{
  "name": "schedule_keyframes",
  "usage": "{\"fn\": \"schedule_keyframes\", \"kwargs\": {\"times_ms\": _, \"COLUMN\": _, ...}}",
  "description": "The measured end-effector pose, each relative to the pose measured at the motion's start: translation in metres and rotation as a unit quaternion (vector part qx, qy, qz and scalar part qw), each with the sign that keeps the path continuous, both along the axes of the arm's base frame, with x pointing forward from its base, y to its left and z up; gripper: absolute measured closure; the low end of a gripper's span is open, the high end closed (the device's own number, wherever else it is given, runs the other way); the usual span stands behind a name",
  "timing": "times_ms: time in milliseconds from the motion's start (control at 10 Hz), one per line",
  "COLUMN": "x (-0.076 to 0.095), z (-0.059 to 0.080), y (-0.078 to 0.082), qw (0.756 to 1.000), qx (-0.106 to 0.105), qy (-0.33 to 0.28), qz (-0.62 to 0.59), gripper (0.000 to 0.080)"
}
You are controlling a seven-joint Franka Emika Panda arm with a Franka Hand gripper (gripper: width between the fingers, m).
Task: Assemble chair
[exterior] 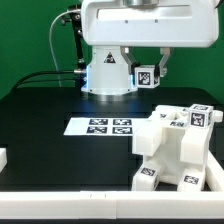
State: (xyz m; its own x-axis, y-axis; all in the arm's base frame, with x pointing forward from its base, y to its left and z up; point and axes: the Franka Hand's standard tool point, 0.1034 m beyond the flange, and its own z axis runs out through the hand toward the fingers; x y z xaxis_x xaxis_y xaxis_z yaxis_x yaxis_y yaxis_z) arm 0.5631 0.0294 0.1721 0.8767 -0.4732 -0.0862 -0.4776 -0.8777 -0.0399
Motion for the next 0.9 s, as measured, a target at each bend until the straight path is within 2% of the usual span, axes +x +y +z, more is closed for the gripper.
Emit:
{"fn": "schedule_keyframes", "kwargs": {"times_ms": 200, "x": 0.000, "z": -0.001, "y": 0.000, "qw": 1.000, "qx": 0.000, "qy": 0.000, "qz": 0.000, "gripper": 0.0515}}
{"fn": "schedule_keyframes", "kwargs": {"times_ms": 300, "x": 0.000, "z": -0.004, "y": 0.004, "qw": 1.000, "qx": -0.007, "qy": 0.001, "qz": 0.003, "gripper": 0.0515}}
{"fn": "schedule_keyframes", "kwargs": {"times_ms": 500, "x": -0.005, "z": -0.018, "y": 0.023, "qw": 0.999, "qx": -0.018, "qy": 0.010, "qz": 0.027, "gripper": 0.0515}}
{"fn": "schedule_keyframes", "kwargs": {"times_ms": 700, "x": -0.004, "z": -0.031, "y": 0.022, "qw": 0.999, "qx": -0.024, "qy": 0.013, "qz": 0.028, "gripper": 0.0515}}
{"fn": "schedule_keyframes", "kwargs": {"times_ms": 900, "x": -0.004, "z": -0.034, "y": 0.024, "qw": 0.999, "qx": -0.025, "qy": 0.013, "qz": 0.029, "gripper": 0.0515}}
